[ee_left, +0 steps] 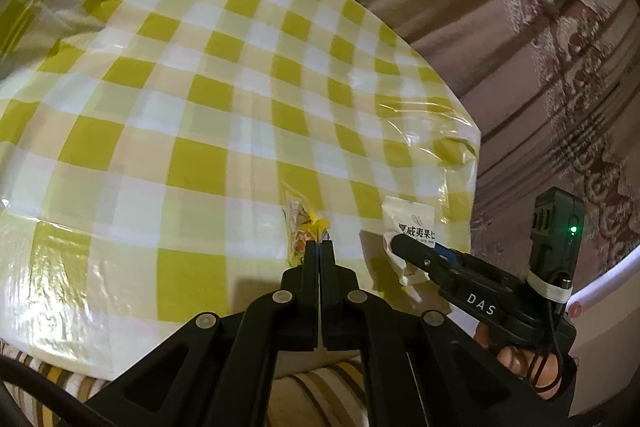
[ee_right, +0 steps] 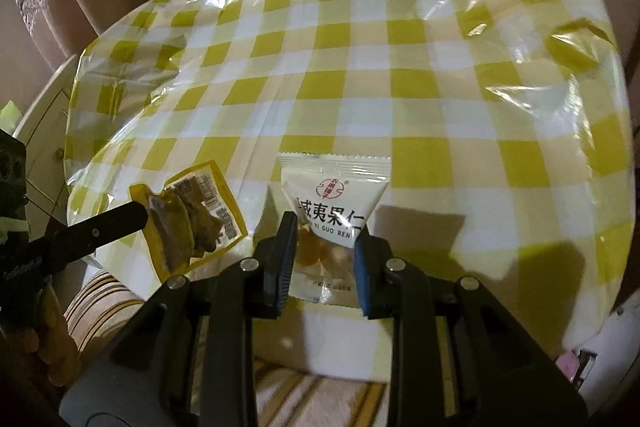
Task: Organize snacks
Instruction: 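Carry both packets over the white box and open both tools to drop them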
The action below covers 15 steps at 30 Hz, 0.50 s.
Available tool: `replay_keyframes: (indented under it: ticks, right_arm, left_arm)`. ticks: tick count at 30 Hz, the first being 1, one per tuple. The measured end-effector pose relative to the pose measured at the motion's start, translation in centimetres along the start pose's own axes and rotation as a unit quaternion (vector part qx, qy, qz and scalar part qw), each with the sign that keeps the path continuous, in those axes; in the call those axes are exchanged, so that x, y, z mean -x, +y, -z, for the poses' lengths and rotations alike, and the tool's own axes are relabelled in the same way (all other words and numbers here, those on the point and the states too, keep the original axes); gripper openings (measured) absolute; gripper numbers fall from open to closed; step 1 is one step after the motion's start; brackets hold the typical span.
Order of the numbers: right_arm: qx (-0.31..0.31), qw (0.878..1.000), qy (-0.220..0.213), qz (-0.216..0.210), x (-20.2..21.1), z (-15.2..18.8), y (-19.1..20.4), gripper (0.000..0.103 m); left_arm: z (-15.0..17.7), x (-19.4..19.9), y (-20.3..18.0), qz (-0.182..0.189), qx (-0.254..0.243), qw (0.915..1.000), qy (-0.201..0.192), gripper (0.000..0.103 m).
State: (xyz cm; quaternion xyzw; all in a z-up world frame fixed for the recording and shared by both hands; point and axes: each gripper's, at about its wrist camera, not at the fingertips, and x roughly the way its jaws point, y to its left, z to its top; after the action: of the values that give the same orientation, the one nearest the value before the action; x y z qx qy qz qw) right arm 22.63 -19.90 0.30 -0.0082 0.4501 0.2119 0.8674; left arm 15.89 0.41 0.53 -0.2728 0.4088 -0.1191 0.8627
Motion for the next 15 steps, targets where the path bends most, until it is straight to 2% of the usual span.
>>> replay_keyframes:
  ticks: [8,15]
  right_arm:
    - [-0.022,1.000,-0.012,0.010,3.4,2.1,-2.4,0.030]
    - [-0.058,0.997,-0.020,0.042,6.9,4.9,-6.6,0.030]
  left_arm:
    - [0.9,-0.1,-4.1,0.014,-0.036,0.9992,0.009,0.000]
    - [2.1,-1.2,-9.0,0.040,-0.080,0.9955,0.031,0.000]
